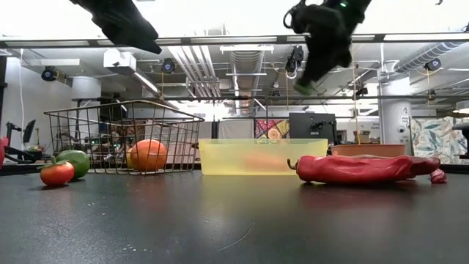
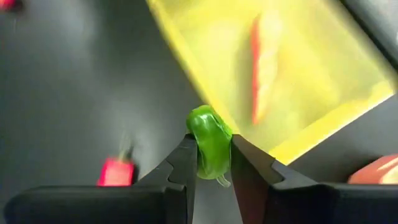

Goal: Sort produce into baskets
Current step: Put the jalapeno pepper into the orange bin

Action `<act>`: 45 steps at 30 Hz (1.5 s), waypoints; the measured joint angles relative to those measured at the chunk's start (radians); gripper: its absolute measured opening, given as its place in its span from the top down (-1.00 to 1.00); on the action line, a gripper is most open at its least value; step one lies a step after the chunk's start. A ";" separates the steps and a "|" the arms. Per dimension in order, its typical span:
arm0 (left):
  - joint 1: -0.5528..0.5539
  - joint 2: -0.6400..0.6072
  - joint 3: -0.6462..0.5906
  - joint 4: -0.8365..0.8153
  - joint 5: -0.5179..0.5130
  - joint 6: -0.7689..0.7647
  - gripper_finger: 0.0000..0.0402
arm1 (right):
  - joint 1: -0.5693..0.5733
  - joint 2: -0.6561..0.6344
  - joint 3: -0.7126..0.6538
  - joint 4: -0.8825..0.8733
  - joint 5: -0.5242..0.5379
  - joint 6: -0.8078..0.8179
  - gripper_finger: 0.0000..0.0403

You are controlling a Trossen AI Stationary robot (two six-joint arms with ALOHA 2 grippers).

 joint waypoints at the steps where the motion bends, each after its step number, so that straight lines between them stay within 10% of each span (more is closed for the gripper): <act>1: 0.000 0.000 0.000 0.000 0.000 -0.006 -0.49 | -0.019 0.000 0.020 0.000 0.014 0.000 0.64; 21: -0.001 0.000 0.000 -0.001 0.001 -0.042 -0.49 | -0.588 0.000 0.049 -0.214 0.034 0.047 0.64; 45: -0.001 -0.001 0.000 -0.001 0.001 -0.056 -0.49 | -0.619 0.055 -0.167 -0.153 0.032 0.072 0.43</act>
